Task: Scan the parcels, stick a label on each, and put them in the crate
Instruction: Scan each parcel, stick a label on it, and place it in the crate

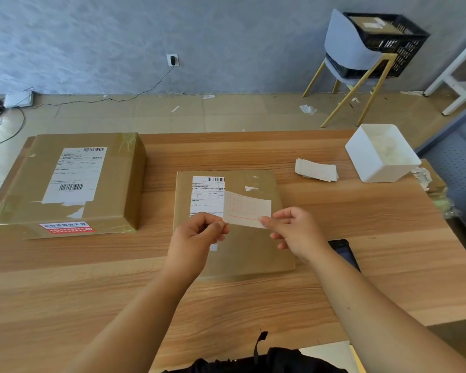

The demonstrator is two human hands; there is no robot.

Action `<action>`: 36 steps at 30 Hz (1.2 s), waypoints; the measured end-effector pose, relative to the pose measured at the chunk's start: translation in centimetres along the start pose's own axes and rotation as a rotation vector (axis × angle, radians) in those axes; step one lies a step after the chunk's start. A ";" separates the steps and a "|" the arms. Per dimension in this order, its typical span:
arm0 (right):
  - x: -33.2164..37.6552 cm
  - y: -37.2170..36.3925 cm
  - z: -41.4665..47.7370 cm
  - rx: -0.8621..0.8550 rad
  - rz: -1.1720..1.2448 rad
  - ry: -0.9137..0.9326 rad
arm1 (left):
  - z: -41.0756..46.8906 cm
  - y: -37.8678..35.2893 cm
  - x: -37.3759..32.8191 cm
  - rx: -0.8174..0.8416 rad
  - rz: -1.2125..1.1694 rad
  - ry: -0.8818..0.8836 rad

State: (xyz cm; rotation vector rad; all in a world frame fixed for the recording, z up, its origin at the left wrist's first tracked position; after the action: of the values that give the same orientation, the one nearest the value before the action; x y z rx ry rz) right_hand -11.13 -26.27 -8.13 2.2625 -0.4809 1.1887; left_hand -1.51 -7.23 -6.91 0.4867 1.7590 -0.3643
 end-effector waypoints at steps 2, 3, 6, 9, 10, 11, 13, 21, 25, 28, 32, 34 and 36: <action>-0.1 0.1 -0.2 -0.040 -0.015 0.005 | 0.0 -0.1 0.0 -0.007 -0.025 0.004; -0.1 0.1 -0.3 -0.066 -0.016 0.010 | 0.0 -0.1 0.0 -0.016 -0.040 0.009; 0.0 0.4 -0.4 -0.153 -0.035 0.047 | 0.1 0.0 0.1 -0.041 -0.048 0.023; 1.2 0.2 -1.0 -0.187 -0.067 0.230 | 0.1 0.0 0.1 -0.048 -0.001 0.029; 1.8 -0.1 -1.3 -0.155 -0.064 0.299 | 0.1 0.0 0.0 -0.047 0.016 0.031; 2.4 -0.5 -1.5 -0.104 -0.063 0.357 | 0.1 -0.1 0.0 -0.044 0.034 0.031; 3.3 -1.4 -2.1 0.011 -0.093 0.436 | 0.0 -0.4 -0.2 -0.032 0.066 0.025; 3.8 -2.8 -2.8 0.295 -0.135 0.463 | -0.3 -1.9 -1.2 0.071 0.127 -0.027; 3.7 -2.0 -2.9 0.294 -0.106 0.455 | -0.2 -2.6 -1.7 0.119 0.179 -0.048; 3.5 -1.2 -2.8 0.267 -0.098 0.440 | -0.1 -3.3 -1.8 0.145 0.193 -0.049; 2.9 0.3 -2.6 0.183 -0.071 0.383 | 0.1 -4.7 -2.1 0.159 0.212 -0.045; 2.4 1.3 -2.3 0.128 -0.066 0.351 | 0.2 -5.7 -2.2 0.161 0.217 -0.041; 1.9 2.5 -1.8 0.068 -0.060 0.314 | 0.3 -6.6 -2.2 0.159 0.212 -0.028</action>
State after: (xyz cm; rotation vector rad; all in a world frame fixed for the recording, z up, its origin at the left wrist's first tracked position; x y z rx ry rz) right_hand -12.60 -27.23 -4.99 2.0763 -0.2524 1.5142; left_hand -4.19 -13.38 -4.88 0.7717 1.6400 -0.3599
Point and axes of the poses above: each hand's wrist, its own z-axis towards the middle knuckle, its own y-axis out of the back of the hand, x = y × z, the point moved 4 cm from there along z, towards the middle knuckle
